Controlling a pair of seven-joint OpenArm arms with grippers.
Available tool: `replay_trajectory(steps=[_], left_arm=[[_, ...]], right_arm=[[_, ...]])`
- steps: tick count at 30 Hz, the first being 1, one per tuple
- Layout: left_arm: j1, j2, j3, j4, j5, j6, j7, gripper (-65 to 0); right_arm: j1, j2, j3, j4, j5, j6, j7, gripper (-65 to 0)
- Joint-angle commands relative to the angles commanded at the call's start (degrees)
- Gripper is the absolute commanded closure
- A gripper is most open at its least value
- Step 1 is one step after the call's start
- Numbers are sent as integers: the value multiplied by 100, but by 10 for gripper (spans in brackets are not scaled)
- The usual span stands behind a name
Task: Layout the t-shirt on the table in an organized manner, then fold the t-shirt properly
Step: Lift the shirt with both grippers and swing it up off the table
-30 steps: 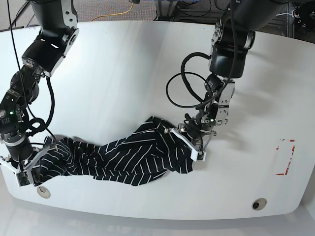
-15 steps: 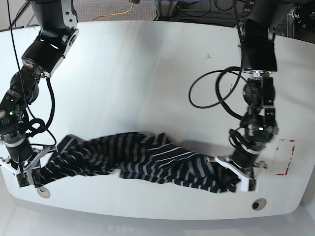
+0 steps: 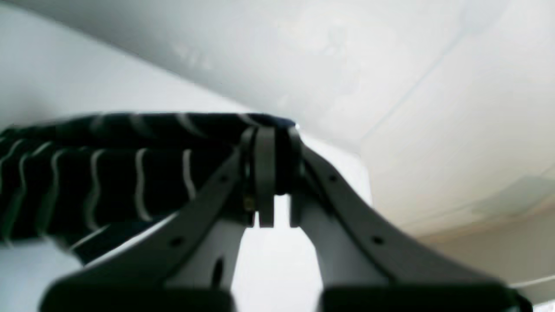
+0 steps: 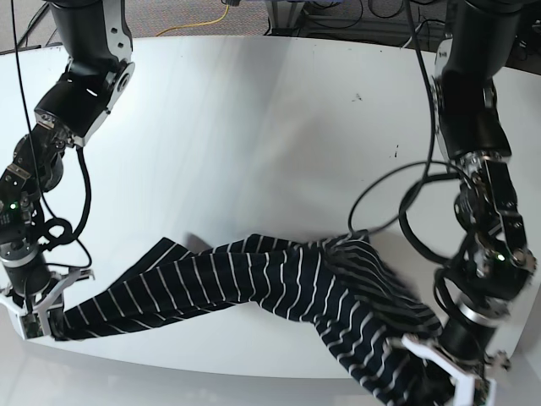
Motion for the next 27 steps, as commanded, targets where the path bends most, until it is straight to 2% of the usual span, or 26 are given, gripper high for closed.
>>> replay_trajectory(steps=[6,13,22,27], left_arm=[[-791,9,-79,-176,0,-9,9,0],[-1169,18,-105,-97,18,9,167,0],[-1969,-44,-545,-264,26,9,193,0],[-2391,-202,-545,-422,0,0,211,0]], right_arm=[[554,44,0,-510,-9,0,0,0],[1240,88,-9,-1081,-18,0,0,0],[1925,264,-26,-1556,-18,0,0,0],[2365,510,-571,-1925,-18,0,9,0]])
